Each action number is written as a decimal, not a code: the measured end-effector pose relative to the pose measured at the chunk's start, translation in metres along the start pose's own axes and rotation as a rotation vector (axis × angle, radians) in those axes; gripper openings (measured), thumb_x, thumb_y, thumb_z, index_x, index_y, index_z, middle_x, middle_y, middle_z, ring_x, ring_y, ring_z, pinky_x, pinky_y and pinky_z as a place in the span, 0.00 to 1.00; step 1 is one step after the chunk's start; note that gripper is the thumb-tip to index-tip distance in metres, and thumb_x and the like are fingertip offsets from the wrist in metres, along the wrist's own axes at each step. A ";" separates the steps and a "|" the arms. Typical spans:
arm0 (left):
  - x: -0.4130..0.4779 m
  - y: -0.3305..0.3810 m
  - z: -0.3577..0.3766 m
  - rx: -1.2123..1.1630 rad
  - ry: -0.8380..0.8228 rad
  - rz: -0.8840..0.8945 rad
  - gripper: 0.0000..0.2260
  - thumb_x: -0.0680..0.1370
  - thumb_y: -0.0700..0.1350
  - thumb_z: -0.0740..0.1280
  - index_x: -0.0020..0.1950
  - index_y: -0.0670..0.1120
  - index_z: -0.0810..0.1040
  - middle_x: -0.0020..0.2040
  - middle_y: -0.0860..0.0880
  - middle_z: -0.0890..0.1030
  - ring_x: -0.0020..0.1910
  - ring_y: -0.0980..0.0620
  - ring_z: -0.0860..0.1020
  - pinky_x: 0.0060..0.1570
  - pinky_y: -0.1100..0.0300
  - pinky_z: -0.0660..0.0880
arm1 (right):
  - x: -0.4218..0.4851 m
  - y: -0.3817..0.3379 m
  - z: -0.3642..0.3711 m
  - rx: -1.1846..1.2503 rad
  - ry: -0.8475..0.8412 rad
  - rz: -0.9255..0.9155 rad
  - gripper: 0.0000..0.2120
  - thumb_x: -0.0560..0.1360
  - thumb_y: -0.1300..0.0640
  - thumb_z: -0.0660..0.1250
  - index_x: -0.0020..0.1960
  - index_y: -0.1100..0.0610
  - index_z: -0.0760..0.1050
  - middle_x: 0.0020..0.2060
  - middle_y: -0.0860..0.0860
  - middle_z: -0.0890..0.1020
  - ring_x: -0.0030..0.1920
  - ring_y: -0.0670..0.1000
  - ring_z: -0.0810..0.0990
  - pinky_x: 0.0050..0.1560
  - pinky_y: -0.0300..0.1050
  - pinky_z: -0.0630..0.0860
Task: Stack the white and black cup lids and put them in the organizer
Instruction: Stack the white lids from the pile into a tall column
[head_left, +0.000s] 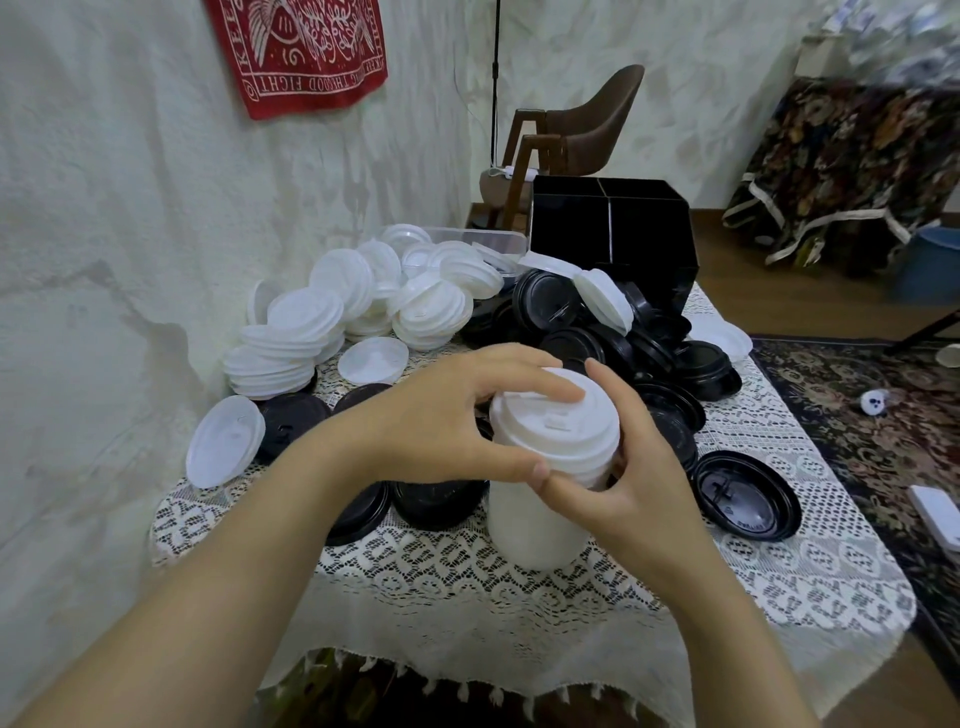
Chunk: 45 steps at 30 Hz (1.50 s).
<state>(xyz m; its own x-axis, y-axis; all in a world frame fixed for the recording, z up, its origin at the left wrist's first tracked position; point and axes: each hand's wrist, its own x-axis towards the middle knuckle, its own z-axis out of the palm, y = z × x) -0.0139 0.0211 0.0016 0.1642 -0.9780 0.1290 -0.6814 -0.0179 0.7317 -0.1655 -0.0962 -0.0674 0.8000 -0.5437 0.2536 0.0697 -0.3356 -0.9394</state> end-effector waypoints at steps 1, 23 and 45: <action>0.000 0.000 0.000 -0.001 -0.002 -0.010 0.22 0.67 0.49 0.75 0.61 0.59 0.78 0.65 0.63 0.72 0.67 0.64 0.69 0.68 0.62 0.67 | 0.000 0.000 -0.001 0.001 -0.001 0.000 0.49 0.58 0.36 0.75 0.75 0.41 0.59 0.62 0.30 0.74 0.63 0.34 0.73 0.61 0.36 0.75; -0.004 -0.010 0.020 0.059 0.061 0.001 0.22 0.69 0.55 0.74 0.62 0.65 0.74 0.65 0.63 0.69 0.66 0.63 0.68 0.66 0.62 0.67 | 0.002 -0.002 0.004 0.107 0.006 -0.021 0.40 0.61 0.37 0.74 0.70 0.44 0.69 0.62 0.42 0.78 0.60 0.41 0.78 0.55 0.38 0.77; 0.033 -0.104 -0.040 0.709 0.395 -0.564 0.17 0.75 0.47 0.64 0.61 0.43 0.75 0.59 0.44 0.74 0.57 0.40 0.75 0.53 0.47 0.74 | 0.002 -0.006 0.004 0.049 0.052 -0.028 0.34 0.59 0.38 0.74 0.63 0.39 0.71 0.55 0.28 0.75 0.56 0.36 0.76 0.50 0.32 0.75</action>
<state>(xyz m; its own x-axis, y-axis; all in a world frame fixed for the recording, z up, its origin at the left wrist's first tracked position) 0.0914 -0.0008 -0.0435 0.7344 -0.6506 0.1933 -0.6787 -0.7064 0.2007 -0.1621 -0.0926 -0.0622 0.7657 -0.5740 0.2902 0.1216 -0.3138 -0.9417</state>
